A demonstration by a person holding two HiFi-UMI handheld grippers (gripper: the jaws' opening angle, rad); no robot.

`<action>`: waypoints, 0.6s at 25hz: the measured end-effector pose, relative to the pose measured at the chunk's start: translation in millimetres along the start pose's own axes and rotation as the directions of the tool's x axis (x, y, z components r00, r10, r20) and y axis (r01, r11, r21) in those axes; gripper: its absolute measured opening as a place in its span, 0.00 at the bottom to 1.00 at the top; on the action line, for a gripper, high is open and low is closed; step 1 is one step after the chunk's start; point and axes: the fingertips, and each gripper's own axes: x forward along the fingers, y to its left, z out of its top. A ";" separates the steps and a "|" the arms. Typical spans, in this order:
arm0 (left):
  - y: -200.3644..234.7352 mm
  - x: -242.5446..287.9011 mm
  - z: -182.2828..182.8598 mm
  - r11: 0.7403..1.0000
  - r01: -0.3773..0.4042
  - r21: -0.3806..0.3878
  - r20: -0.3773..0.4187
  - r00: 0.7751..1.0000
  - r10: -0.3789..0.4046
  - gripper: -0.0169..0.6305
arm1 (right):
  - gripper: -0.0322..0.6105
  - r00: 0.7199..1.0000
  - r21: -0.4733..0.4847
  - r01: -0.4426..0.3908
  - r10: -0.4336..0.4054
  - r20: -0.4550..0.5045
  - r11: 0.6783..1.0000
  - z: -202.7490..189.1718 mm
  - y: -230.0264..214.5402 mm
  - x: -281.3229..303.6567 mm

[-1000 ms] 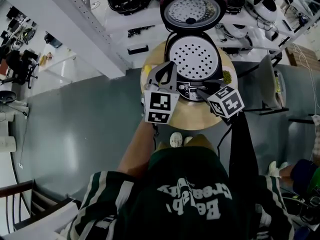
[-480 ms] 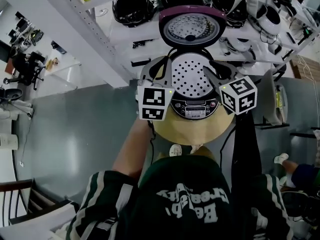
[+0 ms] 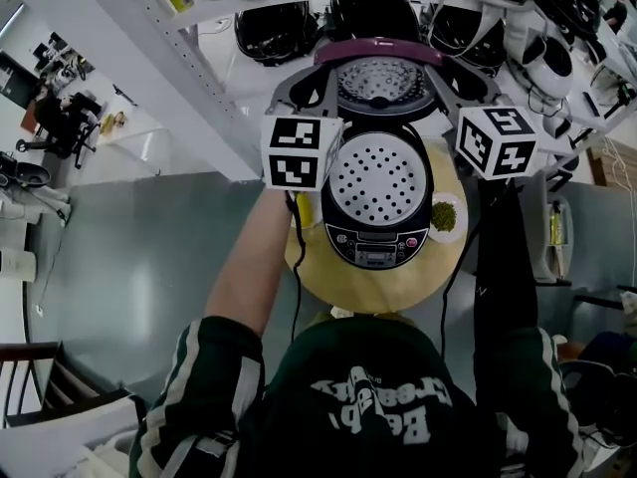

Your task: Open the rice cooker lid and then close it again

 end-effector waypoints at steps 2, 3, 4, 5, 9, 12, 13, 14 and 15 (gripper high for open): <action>9.2 12.5 7.4 1.000 -0.012 -0.027 0.009 1.000 0.012 0.03 | 0.28 1.000 0.003 -0.004 0.004 -0.001 1.000 5.7 -9.2 11.9; 13.9 18.4 10.8 0.999 -0.017 -0.040 0.013 1.000 0.017 0.03 | 0.27 1.000 0.010 -0.004 0.004 -0.004 1.000 7.8 -13.9 17.9; 18.0 24.1 13.4 0.998 -0.019 -0.054 0.014 1.000 0.020 0.03 | 0.27 1.000 0.016 -0.001 0.001 -0.008 1.000 9.2 -18.8 23.5; 21.4 29.5 15.8 0.998 -0.019 -0.066 0.014 1.000 0.020 0.03 | 0.27 1.000 0.021 0.003 -0.003 -0.012 1.000 10.2 -23.7 28.6; 32.1 49.7 27.5 0.997 -0.027 -0.078 0.010 1.000 0.028 0.03 | 0.28 1.000 0.042 0.010 -0.010 -0.020 0.999 15.9 -41.3 44.7; 34.9 66.8 29.6 0.998 -0.032 -0.061 -0.015 0.999 0.031 0.03 | 0.29 0.998 0.061 0.023 -0.020 -0.054 0.998 13.6 -53.4 58.0; 35.3 72.1 27.2 0.998 -0.037 -0.057 -0.030 0.999 0.035 0.03 | 0.28 0.997 0.070 0.026 -0.020 -0.076 0.997 9.5 -55.6 63.1; 35.7 76.5 23.5 0.998 -0.041 -0.056 -0.047 0.998 0.038 0.03 | 0.28 0.995 0.087 0.025 -0.017 -0.094 0.996 5.3 -56.7 67.6; 36.4 79.7 19.4 0.997 -0.045 -0.060 -0.061 0.997 0.042 0.03 | 0.25 0.995 0.117 0.023 -0.011 -0.101 0.993 2.3 -57.3 70.9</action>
